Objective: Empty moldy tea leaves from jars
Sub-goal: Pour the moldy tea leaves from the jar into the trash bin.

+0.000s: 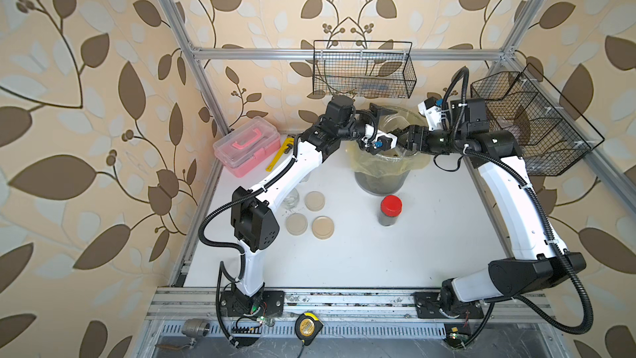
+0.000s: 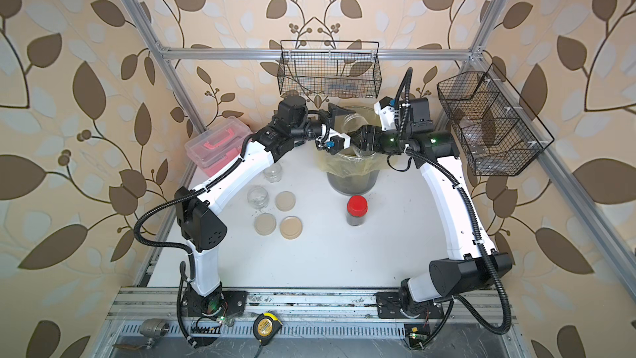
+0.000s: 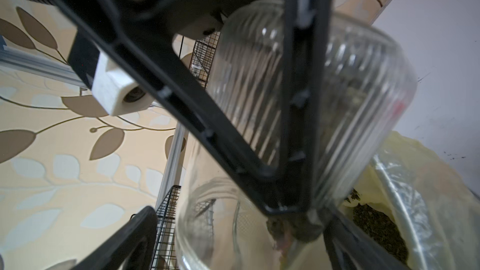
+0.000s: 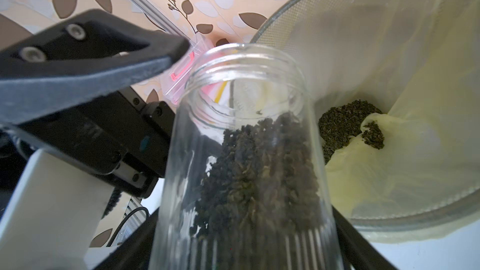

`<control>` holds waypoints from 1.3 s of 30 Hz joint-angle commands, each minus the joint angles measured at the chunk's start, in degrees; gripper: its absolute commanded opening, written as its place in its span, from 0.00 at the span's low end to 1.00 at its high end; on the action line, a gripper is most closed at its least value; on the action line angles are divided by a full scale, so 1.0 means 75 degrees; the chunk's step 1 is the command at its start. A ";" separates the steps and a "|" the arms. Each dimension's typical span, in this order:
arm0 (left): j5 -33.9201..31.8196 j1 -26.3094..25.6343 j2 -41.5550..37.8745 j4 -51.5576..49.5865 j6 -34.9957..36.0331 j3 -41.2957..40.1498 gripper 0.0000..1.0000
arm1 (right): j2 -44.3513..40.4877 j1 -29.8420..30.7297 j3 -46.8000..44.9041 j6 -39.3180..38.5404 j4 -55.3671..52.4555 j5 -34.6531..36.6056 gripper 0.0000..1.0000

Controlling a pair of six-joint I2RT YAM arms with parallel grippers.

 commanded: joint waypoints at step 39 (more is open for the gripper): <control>-0.1591 -0.0234 0.0376 0.2109 -0.4324 0.0416 0.66 | -0.0604 -0.0027 -0.1103 0.2001 0.3109 -0.0341 0.15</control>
